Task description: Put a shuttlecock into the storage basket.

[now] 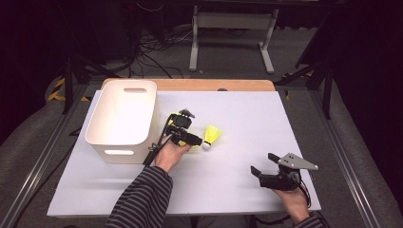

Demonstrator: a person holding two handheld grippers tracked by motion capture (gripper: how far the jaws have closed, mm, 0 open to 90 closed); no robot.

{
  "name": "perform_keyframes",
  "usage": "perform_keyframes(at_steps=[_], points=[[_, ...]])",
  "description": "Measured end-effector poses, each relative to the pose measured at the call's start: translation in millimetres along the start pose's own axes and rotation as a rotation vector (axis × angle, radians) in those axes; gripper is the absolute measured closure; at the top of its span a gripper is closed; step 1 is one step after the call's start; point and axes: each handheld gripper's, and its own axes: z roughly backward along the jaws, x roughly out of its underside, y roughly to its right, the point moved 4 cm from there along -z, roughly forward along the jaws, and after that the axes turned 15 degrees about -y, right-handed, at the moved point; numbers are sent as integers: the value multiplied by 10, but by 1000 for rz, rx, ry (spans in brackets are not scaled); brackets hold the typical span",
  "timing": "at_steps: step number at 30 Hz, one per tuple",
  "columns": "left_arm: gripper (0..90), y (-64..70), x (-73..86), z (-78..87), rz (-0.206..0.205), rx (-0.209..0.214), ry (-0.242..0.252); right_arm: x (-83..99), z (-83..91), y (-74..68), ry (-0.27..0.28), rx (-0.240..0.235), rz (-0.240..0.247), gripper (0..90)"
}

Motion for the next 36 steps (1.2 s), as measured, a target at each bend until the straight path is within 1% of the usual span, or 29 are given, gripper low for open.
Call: perform_keyframes(at_steps=[2, 5, 6, 10, 11, 12, 20, 23, 27, 28, 32, 36], points=[[186, -9, -1, -11, -1, 2, -8, 1, 0, 0, -1, 0, -1, 134], [185, -8, -1, -30, 8, 8, -18, 1, -1, 1, -2, 0, -1, 134], [185, -13, -2, -36, 4, 6, -20, 1, -1, 1, -2, 0, -1, 134], [185, -20, 3, -59, 16, 6, -39, 2, -1, 1, -2, 0, -1, 134], [185, -27, 0, -66, 11, 3, -37, 2, 0, 1, -2, 0, -1, 134], [185, -27, 1, -72, 18, 3, -39, 2, -1, 1, -2, 0, -1, 134], [188, -43, 5, -113, 15, 2, -60, 2, -2, 2, -2, 0, -1, 134], [190, -46, 9, -132, 15, 8, -69, 2, -1, 3, -2, 0, -2, 134], [204, -43, 15, -153, 15, 13, -84, 2, -1, 1, -2, 0, -1, 134], [208, -40, 15, -160, 17, 14, -79, 2, -1, 1, -2, 0, -2, 134], [228, -37, 20, -170, 17, 18, -86, 2, -2, 1, -2, 0, -1, 134], [254, -36, 27, -185, 8, 22, -94, 2, -1, 1, -3, -1, -1, 134]])
